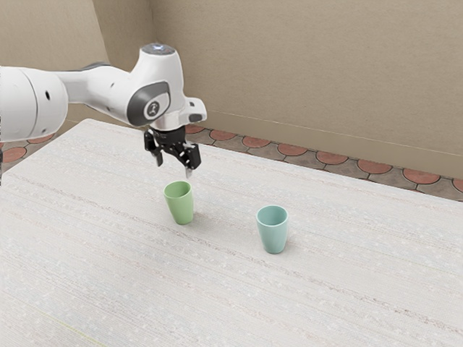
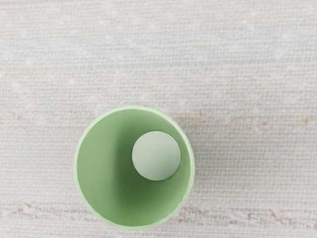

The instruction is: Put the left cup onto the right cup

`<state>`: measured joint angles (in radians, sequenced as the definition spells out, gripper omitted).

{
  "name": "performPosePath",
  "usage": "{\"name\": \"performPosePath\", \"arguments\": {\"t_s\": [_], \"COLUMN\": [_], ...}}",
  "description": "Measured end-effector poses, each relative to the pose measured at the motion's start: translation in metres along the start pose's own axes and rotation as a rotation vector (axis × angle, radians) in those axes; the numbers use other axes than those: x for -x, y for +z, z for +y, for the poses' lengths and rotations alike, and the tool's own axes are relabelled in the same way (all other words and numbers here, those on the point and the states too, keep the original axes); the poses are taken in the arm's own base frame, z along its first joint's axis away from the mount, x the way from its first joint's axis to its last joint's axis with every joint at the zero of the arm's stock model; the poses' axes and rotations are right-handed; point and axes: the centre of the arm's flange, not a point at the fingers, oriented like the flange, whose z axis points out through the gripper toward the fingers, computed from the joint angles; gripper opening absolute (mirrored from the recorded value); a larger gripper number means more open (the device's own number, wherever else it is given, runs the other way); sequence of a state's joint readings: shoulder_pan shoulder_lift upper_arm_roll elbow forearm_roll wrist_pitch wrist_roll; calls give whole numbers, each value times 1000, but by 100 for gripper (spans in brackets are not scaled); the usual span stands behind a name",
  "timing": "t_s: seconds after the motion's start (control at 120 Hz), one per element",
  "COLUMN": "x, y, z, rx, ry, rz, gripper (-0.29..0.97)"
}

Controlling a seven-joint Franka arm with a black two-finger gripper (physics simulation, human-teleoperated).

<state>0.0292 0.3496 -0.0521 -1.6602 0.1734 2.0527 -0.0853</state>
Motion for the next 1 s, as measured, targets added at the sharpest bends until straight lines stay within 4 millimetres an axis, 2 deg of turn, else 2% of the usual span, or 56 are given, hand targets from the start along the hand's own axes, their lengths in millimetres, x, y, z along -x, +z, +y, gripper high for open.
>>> {"name": "performPosePath", "arguments": {"t_s": [0.65, 1.0], "x": [-8, -11], "y": [37, 56], "z": [21, 24], "rx": [27, 33], "ry": [-5, -12], "rz": [-5, -6], "gripper": [68, 68]}}
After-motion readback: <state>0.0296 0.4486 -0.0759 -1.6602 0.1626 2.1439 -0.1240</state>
